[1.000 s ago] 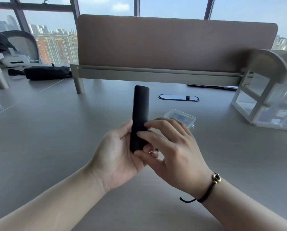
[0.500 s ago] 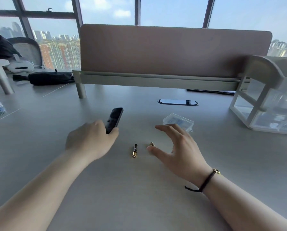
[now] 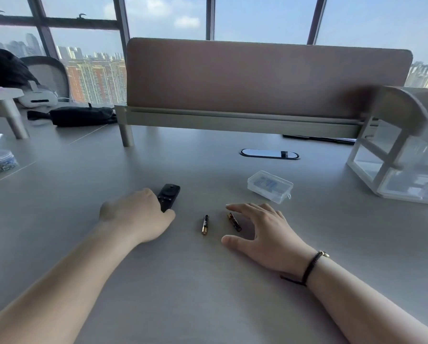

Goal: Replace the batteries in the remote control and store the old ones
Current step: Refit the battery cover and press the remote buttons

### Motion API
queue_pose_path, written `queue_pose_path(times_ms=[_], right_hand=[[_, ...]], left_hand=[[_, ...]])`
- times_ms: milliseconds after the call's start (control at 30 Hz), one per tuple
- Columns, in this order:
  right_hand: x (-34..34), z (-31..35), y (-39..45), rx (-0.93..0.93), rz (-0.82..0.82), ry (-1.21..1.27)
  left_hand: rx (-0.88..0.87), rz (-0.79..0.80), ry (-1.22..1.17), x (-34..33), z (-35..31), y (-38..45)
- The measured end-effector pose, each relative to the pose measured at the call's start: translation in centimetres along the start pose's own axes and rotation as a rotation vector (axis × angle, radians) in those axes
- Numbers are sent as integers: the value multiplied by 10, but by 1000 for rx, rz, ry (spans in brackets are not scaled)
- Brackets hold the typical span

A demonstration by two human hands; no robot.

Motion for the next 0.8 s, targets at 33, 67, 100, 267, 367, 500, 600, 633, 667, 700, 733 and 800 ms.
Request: queue_pose_path(times_ms=[33,67,100,267,367,500,600,633,667,700,733,800], right_hand=[[0,0,0,0,2,1],[0,0,0,-2,3,4],[0,1,0,-3,1,8],[4,3,-1,-11,-89,115],[8,10,-1,18,-256,329],[18,23,-6,121,-250,727],[22,28,-10,62,-173,908],[23,28,-11,38,-143,947],[23,28,-11,20,-116,980],[25,28,-11,4,-96,1009],[26,28,-12,-11,-80,1039],[29,28,-14,-31,-52,1082]], left_hand=[[0,-16,-36,-1,-1,0],[-3,-37,-90,-1,-2,-1],[-13,-64,-165,-2,-4,-2],[-257,-185,-771,10,-30,-20],[-468,44,-1127,10,-51,-37],[-537,294,-1395,-1,-64,-48],[-506,439,-1539,0,-68,-53],[-488,478,-1583,2,-68,-55],[-479,501,-1613,3,-68,-56],[-477,510,-1626,4,-68,-56],[-481,511,-1628,4,-68,-57],[-492,506,-1618,4,-69,-58]])
Point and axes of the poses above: each hand's wrist, its own y-axis towards the middle knuckle, its own x-axis out of the back of the hand, z = x × y, the point moved 1 cm from there along y, towards the middle knuckle, and after that the axes turned 4 degrees about -x, right-handed, at the moved point
